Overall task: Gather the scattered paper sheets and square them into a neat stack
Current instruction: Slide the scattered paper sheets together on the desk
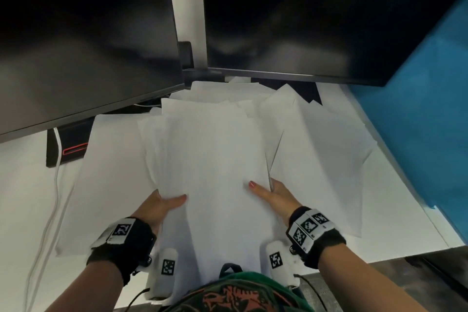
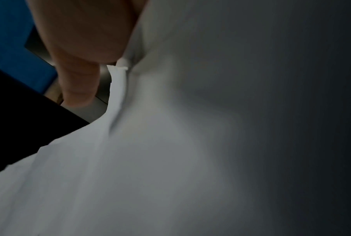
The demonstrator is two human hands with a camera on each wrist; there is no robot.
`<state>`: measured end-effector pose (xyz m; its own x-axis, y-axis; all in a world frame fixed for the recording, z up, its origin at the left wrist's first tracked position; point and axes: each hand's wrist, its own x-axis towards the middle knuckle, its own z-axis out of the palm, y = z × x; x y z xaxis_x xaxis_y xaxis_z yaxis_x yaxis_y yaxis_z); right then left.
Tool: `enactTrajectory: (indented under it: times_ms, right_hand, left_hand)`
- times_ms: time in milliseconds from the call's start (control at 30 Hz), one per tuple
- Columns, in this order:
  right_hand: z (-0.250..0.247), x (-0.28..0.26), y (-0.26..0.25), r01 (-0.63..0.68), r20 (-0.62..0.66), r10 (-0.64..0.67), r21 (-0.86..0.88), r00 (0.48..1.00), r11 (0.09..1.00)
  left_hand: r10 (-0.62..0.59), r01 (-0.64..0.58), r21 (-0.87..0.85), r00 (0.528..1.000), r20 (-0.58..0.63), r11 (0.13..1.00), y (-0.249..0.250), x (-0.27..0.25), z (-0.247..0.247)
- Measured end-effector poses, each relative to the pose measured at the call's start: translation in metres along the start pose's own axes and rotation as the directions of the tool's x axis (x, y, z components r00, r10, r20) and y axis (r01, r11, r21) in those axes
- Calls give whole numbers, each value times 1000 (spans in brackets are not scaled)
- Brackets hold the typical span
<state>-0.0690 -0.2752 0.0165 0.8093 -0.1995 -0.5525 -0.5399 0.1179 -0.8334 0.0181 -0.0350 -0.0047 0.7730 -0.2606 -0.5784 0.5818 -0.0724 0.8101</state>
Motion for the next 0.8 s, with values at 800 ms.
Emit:
enactTrajectory:
  times_ms: [800]
  right_hand:
    - [-121,13,10,-431,-889,83,-135,451,892]
  left_hand:
    - [-1,4,23,993,-119,1000,-13,22,-3]
